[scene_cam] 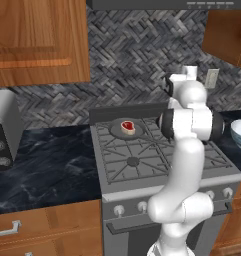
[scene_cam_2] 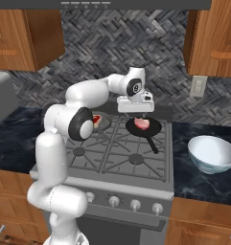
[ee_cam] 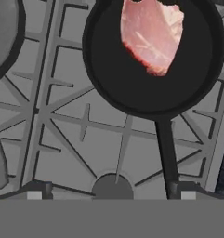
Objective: Place one of the steaks on the plate and the other in the bowl. Then place the bowl in the fridge.
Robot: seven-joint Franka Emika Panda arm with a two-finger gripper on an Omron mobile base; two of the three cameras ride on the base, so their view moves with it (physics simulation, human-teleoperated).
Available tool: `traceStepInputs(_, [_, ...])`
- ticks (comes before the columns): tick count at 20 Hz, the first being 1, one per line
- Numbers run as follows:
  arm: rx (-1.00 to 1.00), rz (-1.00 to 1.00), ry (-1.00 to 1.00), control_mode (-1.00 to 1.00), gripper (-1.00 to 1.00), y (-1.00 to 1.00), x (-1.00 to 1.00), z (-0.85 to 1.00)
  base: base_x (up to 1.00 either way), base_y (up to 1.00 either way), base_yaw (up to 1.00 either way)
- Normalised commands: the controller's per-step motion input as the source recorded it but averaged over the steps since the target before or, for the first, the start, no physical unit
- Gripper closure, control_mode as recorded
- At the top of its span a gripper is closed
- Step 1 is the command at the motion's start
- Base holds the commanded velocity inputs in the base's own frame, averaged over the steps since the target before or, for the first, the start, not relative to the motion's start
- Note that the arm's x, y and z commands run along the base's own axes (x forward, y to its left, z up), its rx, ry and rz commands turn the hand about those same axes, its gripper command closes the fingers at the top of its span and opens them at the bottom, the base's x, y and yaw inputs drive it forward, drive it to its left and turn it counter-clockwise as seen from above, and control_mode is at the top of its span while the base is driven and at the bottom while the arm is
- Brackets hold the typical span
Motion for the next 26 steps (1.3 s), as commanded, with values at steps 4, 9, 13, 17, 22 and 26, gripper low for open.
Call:
traceStepInputs(4, [0.02,0.01,0.00,-1.00,-1.00,0.00,0.42,-0.19,0.00,0.00,0.00])
traceStepInputs(9, [0.00,0.00,0.00,-1.00,-1.00,-0.06,0.44,-0.23,0.00,0.00,0.00])
traceStepInputs(13, [0.00,0.00,0.00,-1.00,-1.00,-0.20,0.46,-0.27,0.00,0.00,0.00])
traceStepInputs(17, [0.00,0.00,0.00,-1.00,-1.00,-0.21,0.39,-0.28,0.00,0.00,0.00])
traceStepInputs(22, [0.00,0.00,0.00,-1.00,-1.00,-0.15,0.29,-0.22,0.00,0.00,0.00])
traceStepInputs(26, [0.00,0.00,0.00,-1.00,-1.00,-0.04,0.19,-0.18,0.00,0.00,0.00])
